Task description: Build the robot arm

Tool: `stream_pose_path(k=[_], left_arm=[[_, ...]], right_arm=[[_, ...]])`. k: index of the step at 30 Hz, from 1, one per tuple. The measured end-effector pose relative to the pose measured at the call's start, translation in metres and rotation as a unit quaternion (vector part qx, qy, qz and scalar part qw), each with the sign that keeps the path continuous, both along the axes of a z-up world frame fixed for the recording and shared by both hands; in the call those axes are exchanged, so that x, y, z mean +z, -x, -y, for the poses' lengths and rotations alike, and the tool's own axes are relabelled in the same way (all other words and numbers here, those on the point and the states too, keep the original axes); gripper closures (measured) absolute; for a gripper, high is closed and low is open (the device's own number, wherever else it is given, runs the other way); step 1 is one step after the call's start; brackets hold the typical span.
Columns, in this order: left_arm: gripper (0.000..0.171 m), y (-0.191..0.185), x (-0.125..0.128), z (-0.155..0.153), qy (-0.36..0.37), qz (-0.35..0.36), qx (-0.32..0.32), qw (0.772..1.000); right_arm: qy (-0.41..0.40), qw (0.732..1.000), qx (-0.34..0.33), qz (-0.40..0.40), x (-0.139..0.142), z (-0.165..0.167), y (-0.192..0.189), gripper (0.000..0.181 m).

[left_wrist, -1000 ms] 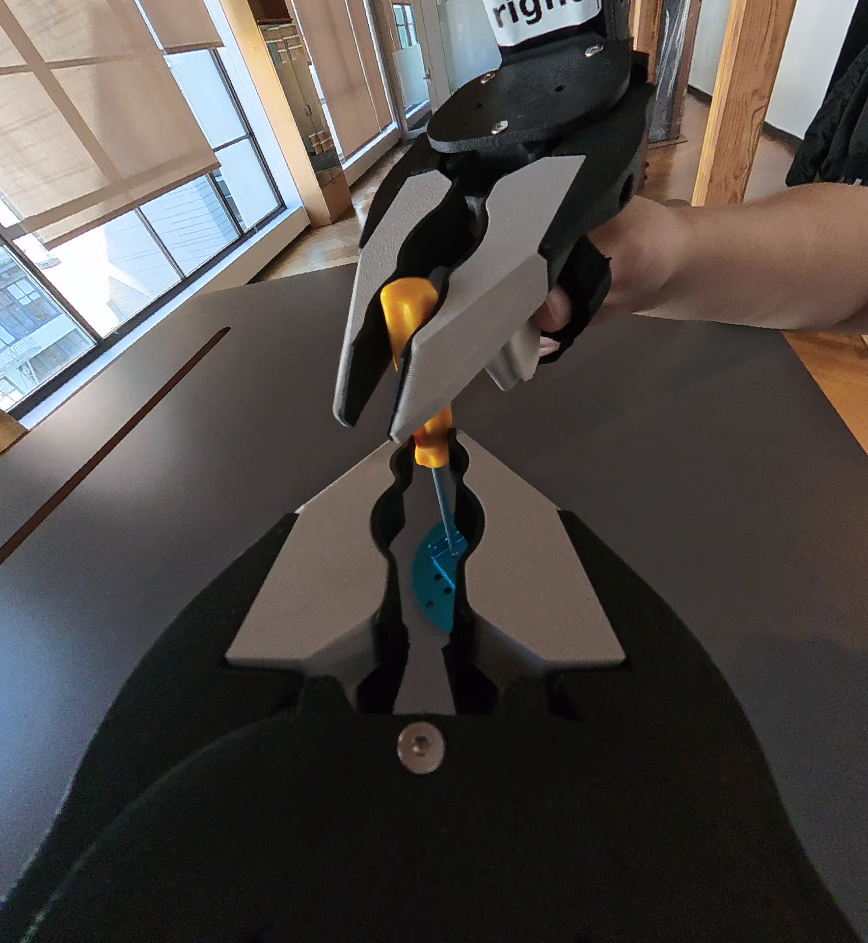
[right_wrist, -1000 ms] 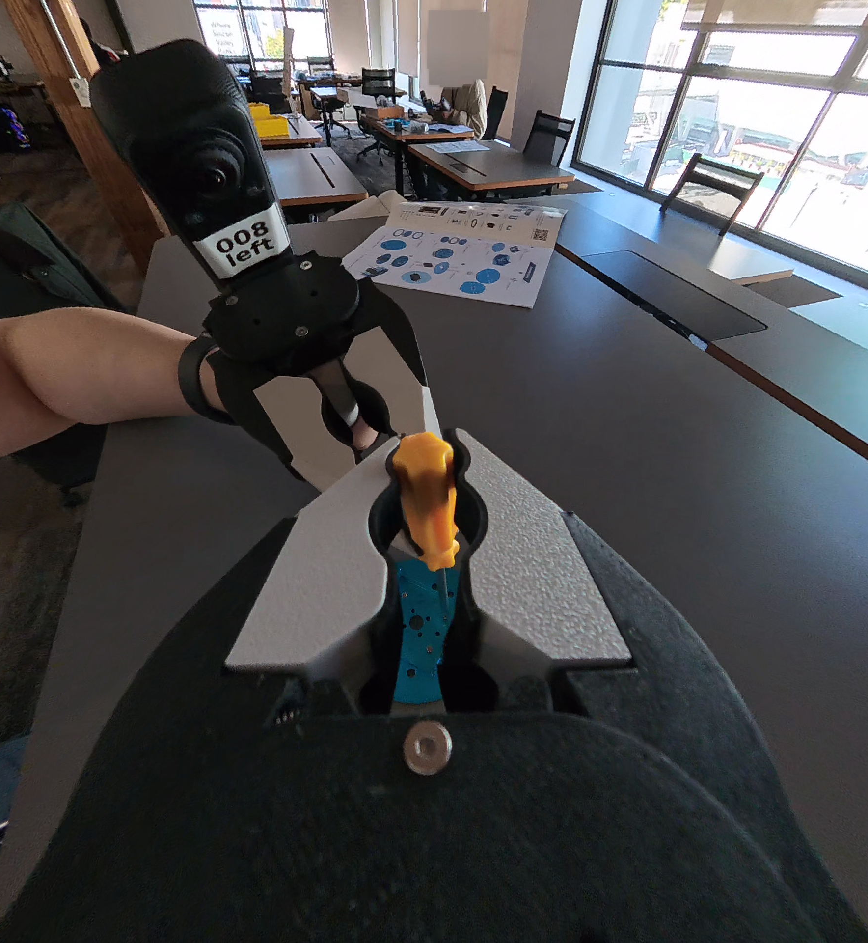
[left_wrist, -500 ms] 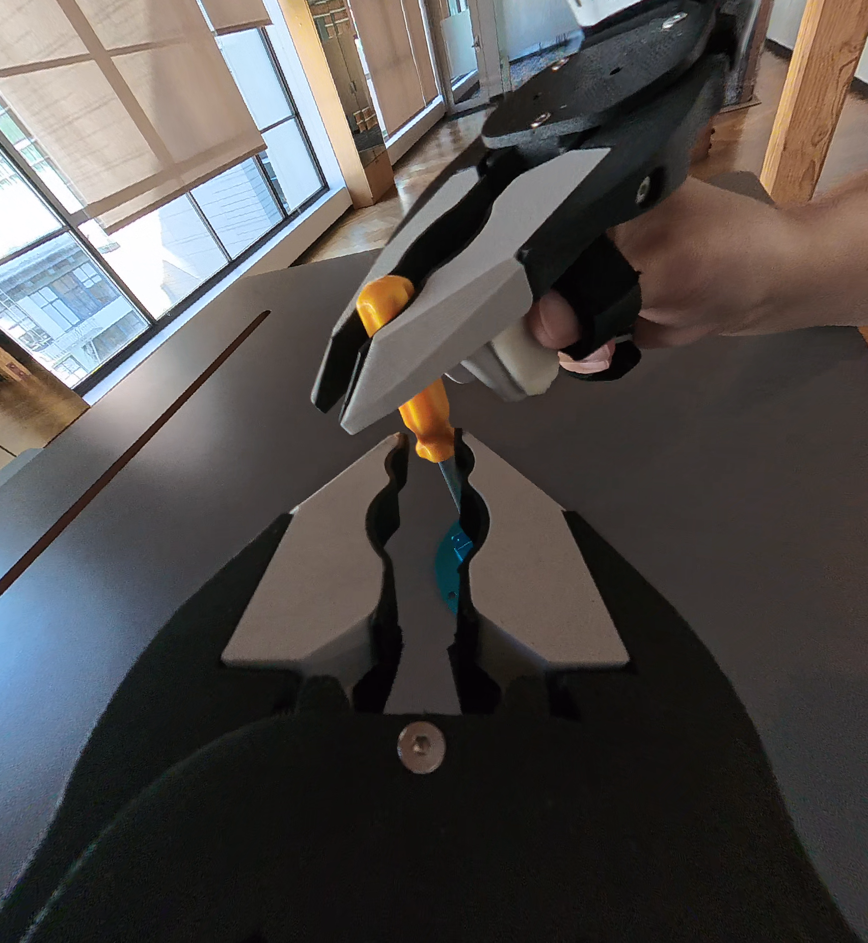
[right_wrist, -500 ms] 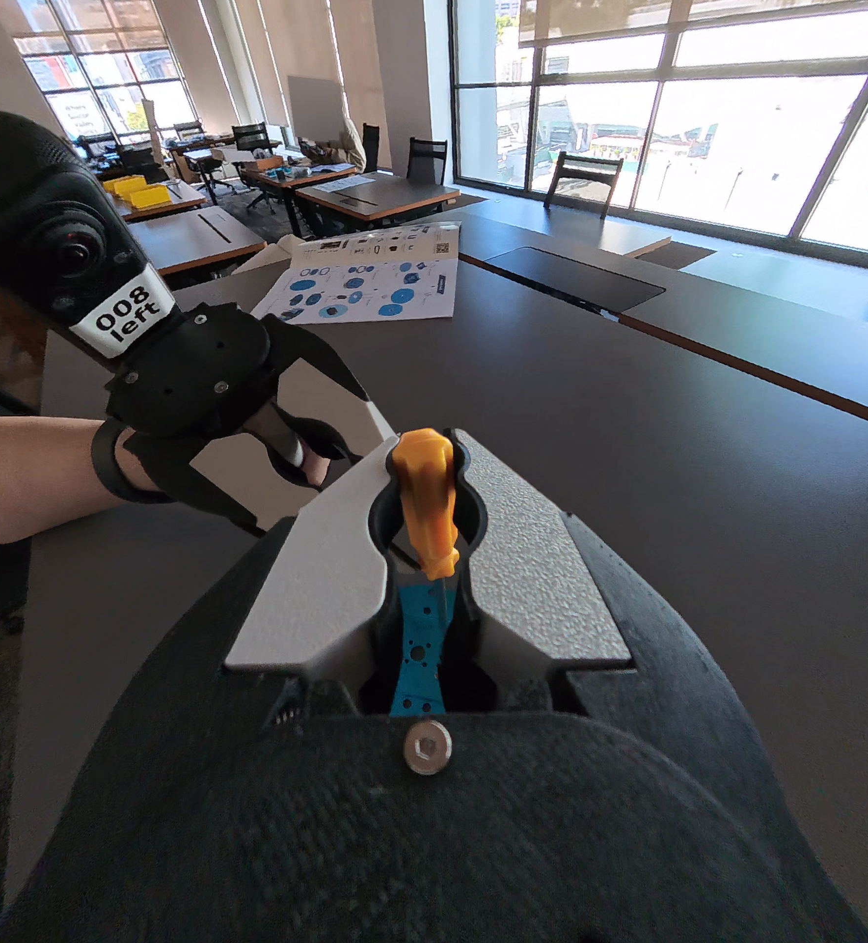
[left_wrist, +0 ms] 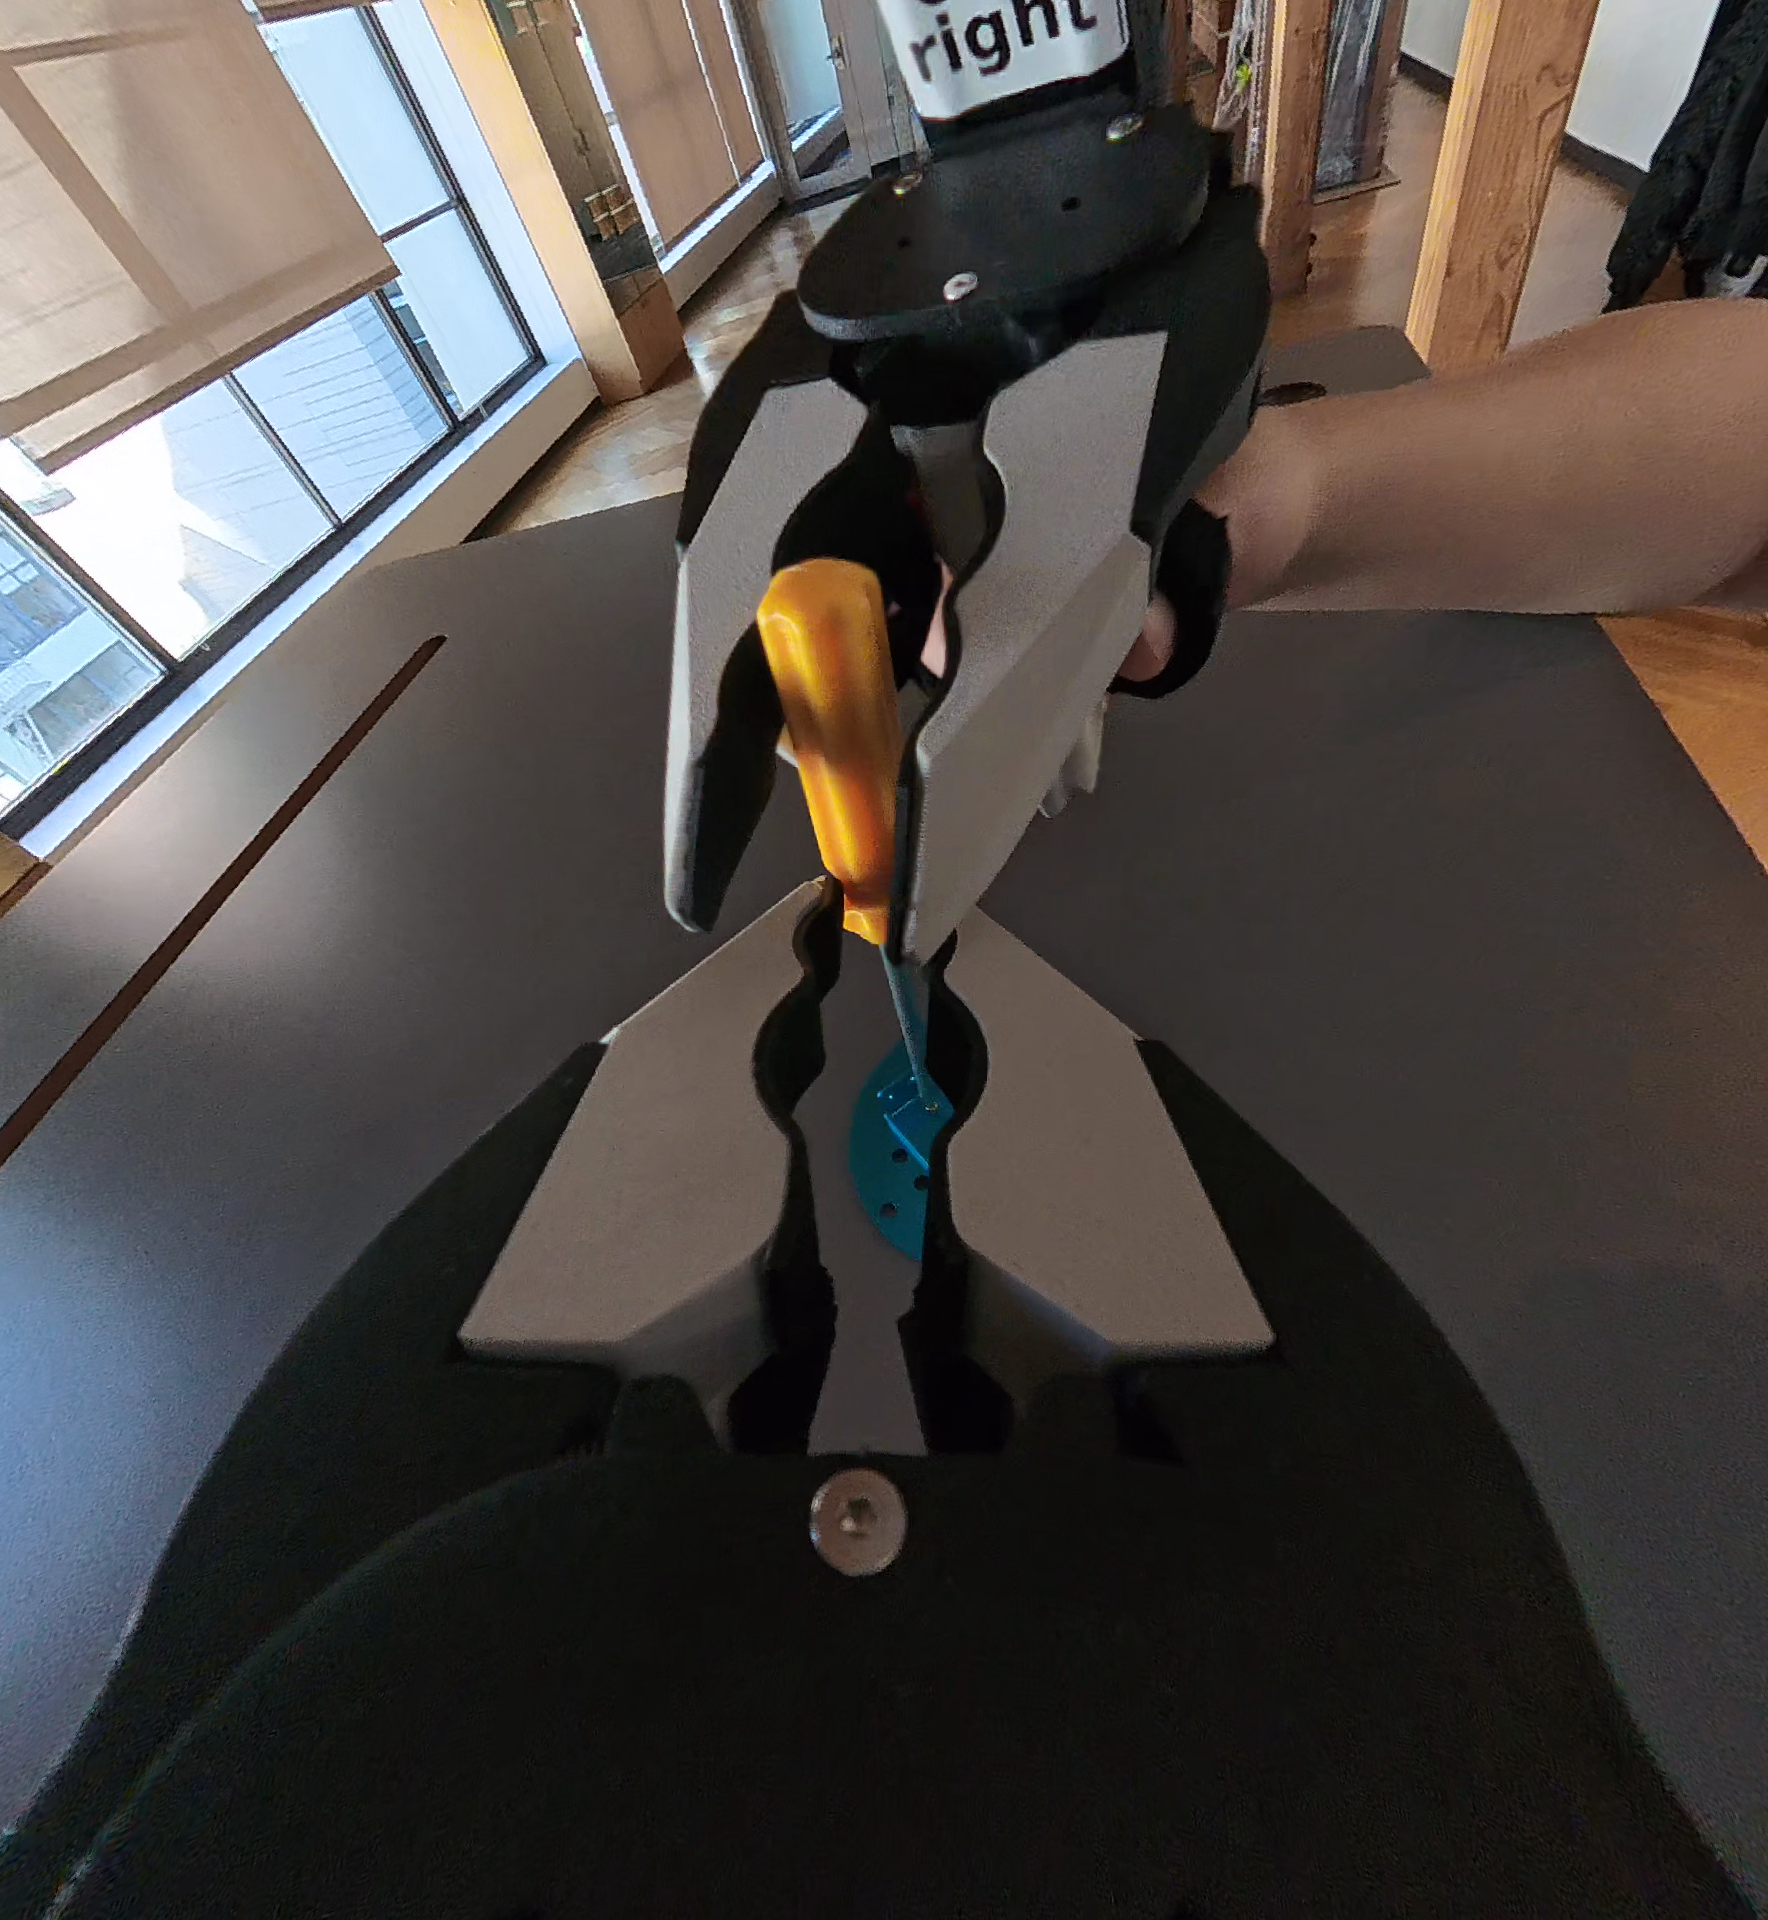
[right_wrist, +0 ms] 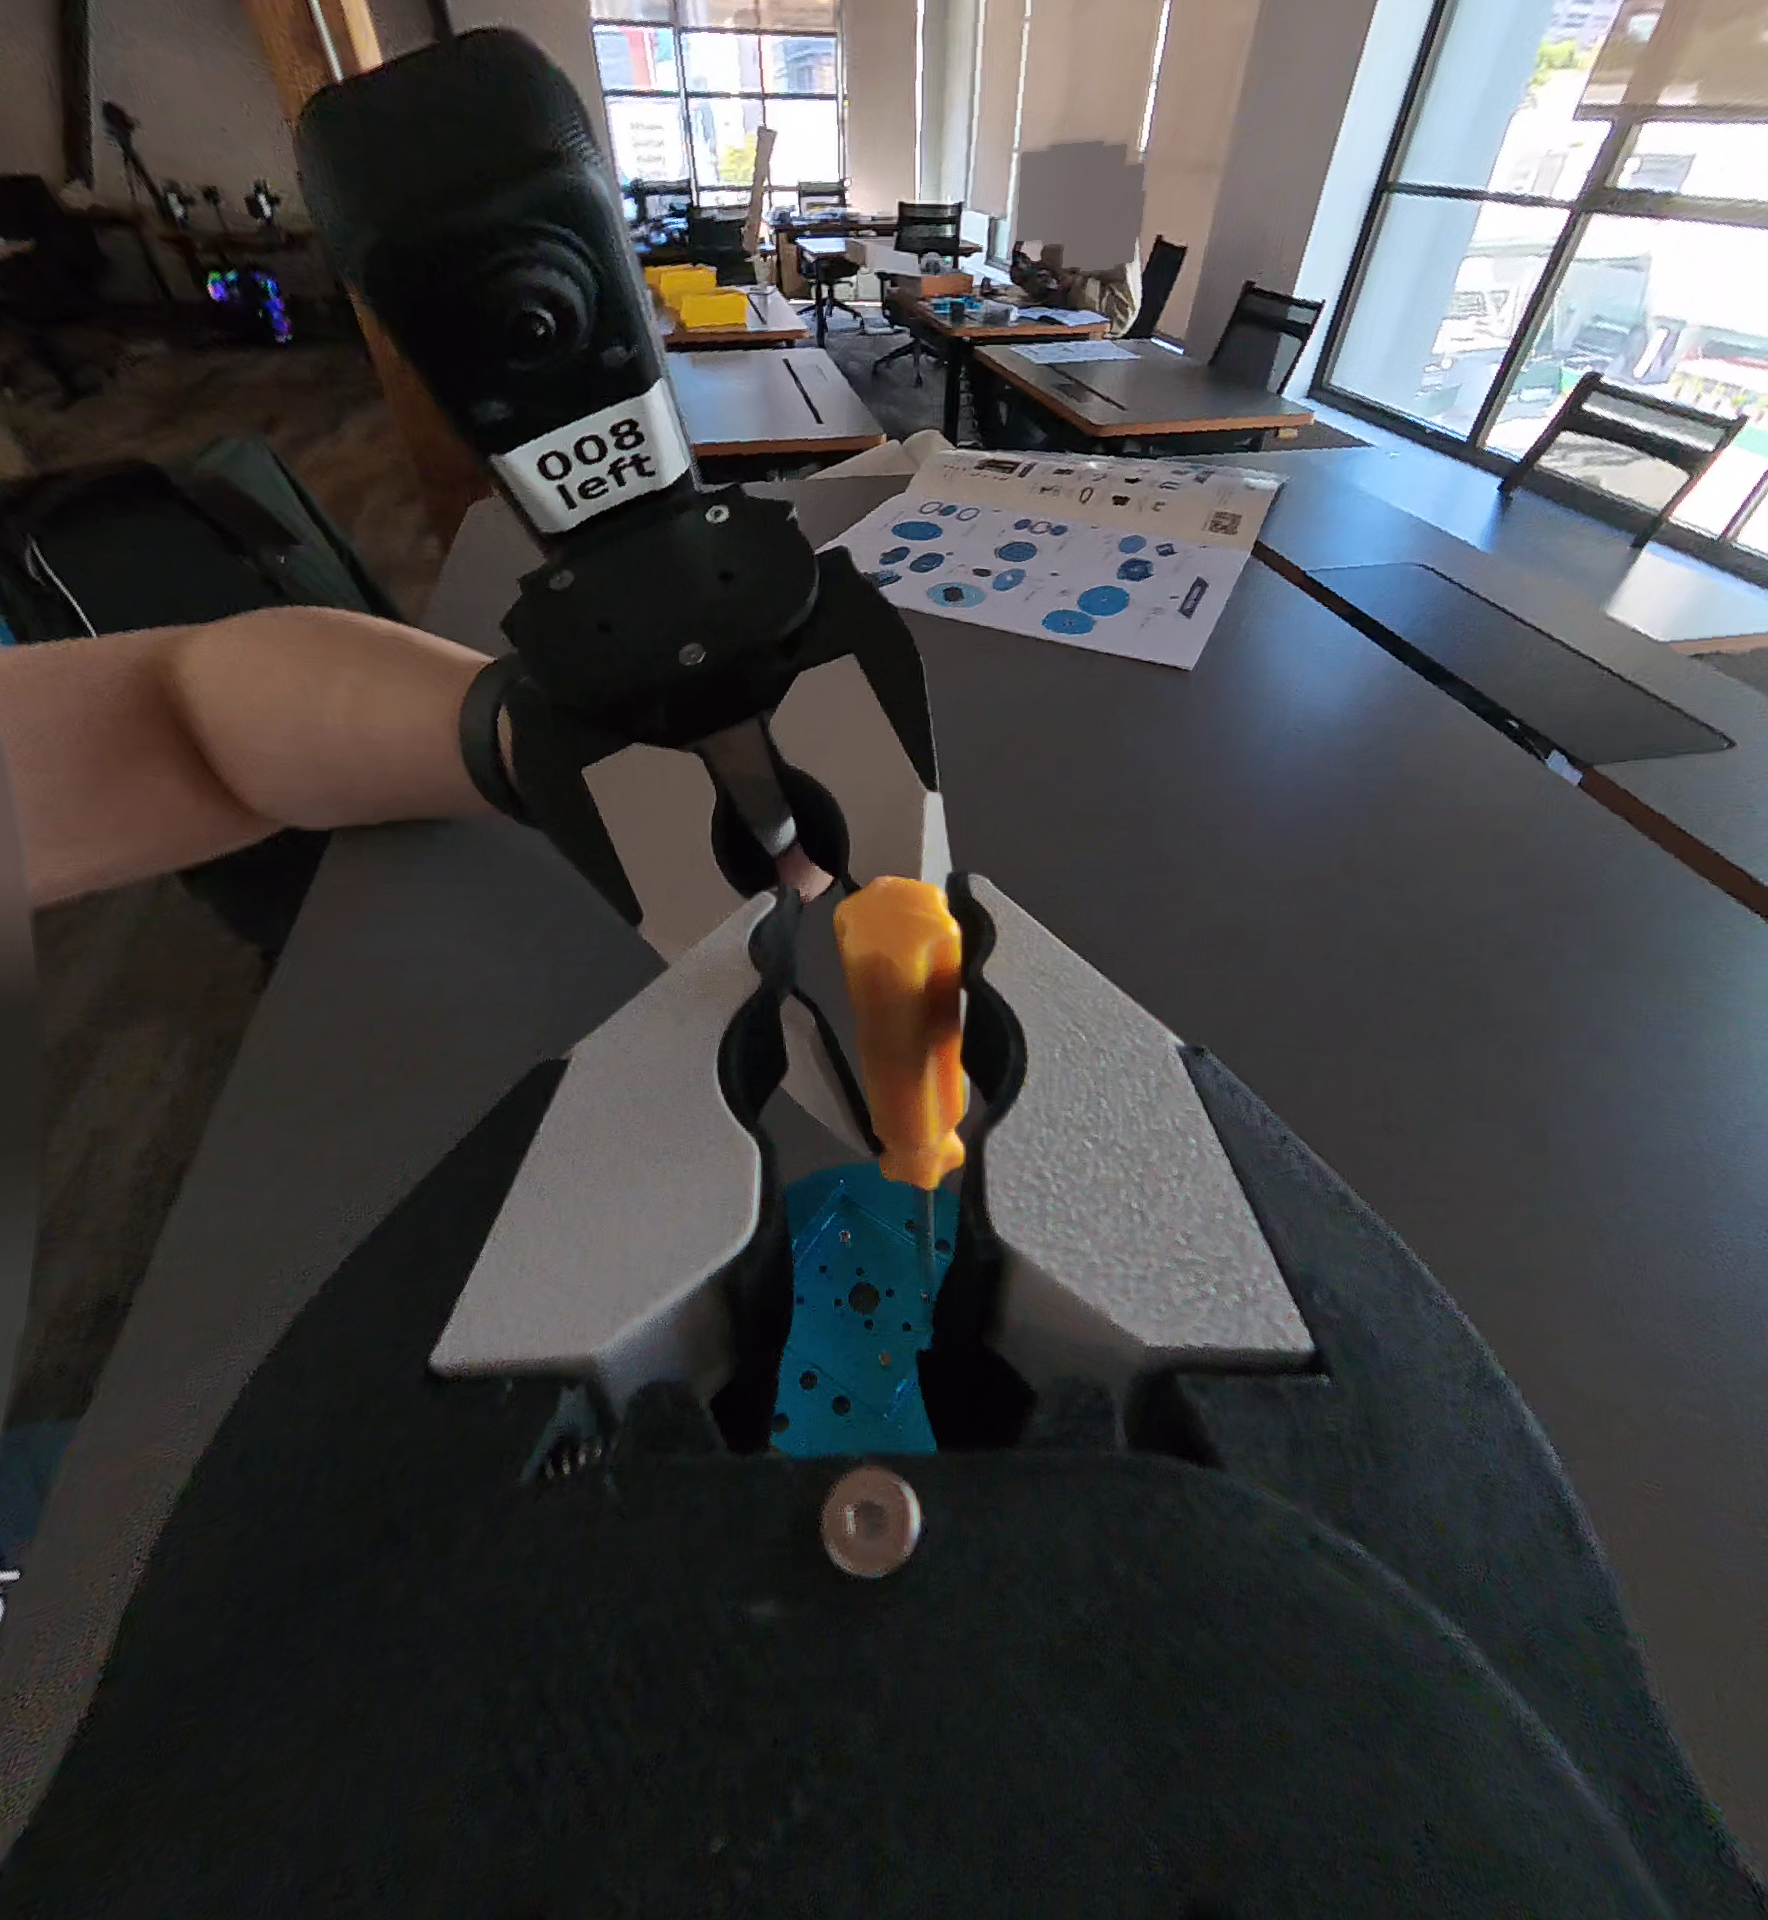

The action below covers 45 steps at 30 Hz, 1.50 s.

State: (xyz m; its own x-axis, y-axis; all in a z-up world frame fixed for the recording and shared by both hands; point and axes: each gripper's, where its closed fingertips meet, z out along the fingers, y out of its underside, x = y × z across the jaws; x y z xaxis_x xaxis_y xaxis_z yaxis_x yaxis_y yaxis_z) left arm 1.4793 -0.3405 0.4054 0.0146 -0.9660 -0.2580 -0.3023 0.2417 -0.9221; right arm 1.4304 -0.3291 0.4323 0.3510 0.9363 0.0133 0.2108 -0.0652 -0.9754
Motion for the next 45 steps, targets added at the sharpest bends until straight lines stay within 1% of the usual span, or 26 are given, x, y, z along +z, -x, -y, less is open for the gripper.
stream_pose_path(k=[1, 3, 4, 5, 7, 12, 15, 16, 18, 21, 23, 25, 29, 32, 33, 34, 35, 37, 38, 40, 42, 45], left_arm=[[0.16, 0.0, 0.0, 0.001, -0.001, 0.0, -0.004, 1.0], [0.16, 0.0, 0.0, 0.003, -0.003, -0.002, -0.009, 1.0], [0.16, 0.0, 0.0, 0.003, -0.004, -0.002, -0.009, 1.0], [0.159, 0.0, 0.0, 0.003, -0.006, -0.001, -0.007, 1.0], [0.159, 0.0, 0.0, 0.001, -0.006, 0.002, -0.003, 1.0], [0.143, 0.001, 0.0, -0.008, -0.009, 0.012, 0.038, 0.999], [0.142, 0.001, 0.0, -0.01, 0.002, 0.014, 0.044, 0.999], [0.145, 0.001, 0.0, -0.01, 0.008, 0.011, 0.041, 0.999], [0.156, 0.002, -0.002, -0.009, 0.023, 0.002, 0.031, 0.999], [0.156, 0.003, -0.004, -0.01, 0.006, -0.001, 0.027, 1.0], [0.156, 0.002, -0.003, -0.006, 0.021, 0.002, 0.016, 1.0], [0.156, 0.001, -0.002, -0.004, 0.043, 0.008, 0.004, 0.999], [0.156, 0.004, -0.002, -0.003, 0.027, 0.015, -0.004, 1.0], [0.156, 0.005, -0.003, 0.0, 0.03, 0.014, -0.017, 0.999], [0.156, 0.004, -0.003, 0.001, 0.025, 0.013, -0.018, 0.999], [0.156, 0.003, -0.003, 0.002, 0.024, 0.012, -0.021, 0.999], [0.156, 0.003, -0.003, 0.003, 0.025, 0.011, -0.024, 0.999], [0.156, 0.002, -0.003, 0.004, 0.027, 0.011, -0.028, 0.999], [0.156, 0.002, -0.003, 0.004, 0.031, 0.012, -0.031, 0.999], [0.156, 0.003, -0.003, 0.004, 0.04, 0.015, -0.03, 0.999], [0.147, 0.004, -0.001, 0.0, 0.029, 0.021, -0.014, 0.999], [0.146, 0.004, 0.007, -0.003, 0.013, 0.037, 0.011, 0.999]], right_arm=[[-0.012, 1.0, 0.009, 0.007, -0.001, 0.002, -0.001, 0.153], [-0.027, 0.999, 0.02, 0.018, -0.003, 0.004, -0.002, 0.163], [-0.033, 0.999, 0.013, 0.023, -0.003, 0.002, -0.004, 0.169], [-0.03, 0.999, 0.006, 0.025, -0.003, 0.0, -0.004, 0.17], [-0.02, 0.999, -0.023, 0.028, -0.003, -0.004, -0.004, 0.17], [0.0, 0.992, -0.122, 0.026, -0.004, -0.016, -0.005, 0.17], [0.012, 0.988, -0.151, 0.012, -0.003, -0.019, -0.006, 0.17], [0.018, 0.988, -0.151, 0.006, -0.003, -0.019, -0.006, 0.17], [0.023, 0.991, -0.134, 0.006, -0.004, -0.017, -0.004, 0.168], [-0.005, 0.995, -0.097, 0.013, -0.004, -0.015, -0.002, 0.167], [-0.003, 0.995, -0.102, 0.01, -0.001, -0.018, -0.005, 0.17], [0.018, 0.995, -0.095, -0.002, -0.001, -0.018, -0.003, 0.17], [0.003, 0.996, -0.083, 0.004, -0.001, -0.017, 0.001, 0.17], [-0.022, 0.999, -0.039, 0.022, 0.0, -0.008, 0.004, 0.168], [-0.029, 0.999, -0.035, 0.012, 0.005, -0.008, 0.004, 0.163], [-0.033, 0.999, -0.023, -0.003, 0.011, -0.005, 0.004, 0.163], [-0.027, 1.0, -0.004, -0.003, 0.012, 0.0, 0.004, 0.17], [-0.018, 1.0, -0.004, 0.012, 0.01, 0.0, 0.003, 0.17], [-0.027, 0.999, -0.007, 0.02, 0.01, 0.001, 0.003, 0.17], [-0.049, 0.998, -0.037, 0.03, 0.01, -0.003, 0.002, 0.171], [-0.034, 0.996, -0.075, 0.024, 0.01, -0.01, 0.002, 0.171], [-0.018, 0.99, -0.142, 0.014, 0.011, -0.022, -0.004, 0.171]])
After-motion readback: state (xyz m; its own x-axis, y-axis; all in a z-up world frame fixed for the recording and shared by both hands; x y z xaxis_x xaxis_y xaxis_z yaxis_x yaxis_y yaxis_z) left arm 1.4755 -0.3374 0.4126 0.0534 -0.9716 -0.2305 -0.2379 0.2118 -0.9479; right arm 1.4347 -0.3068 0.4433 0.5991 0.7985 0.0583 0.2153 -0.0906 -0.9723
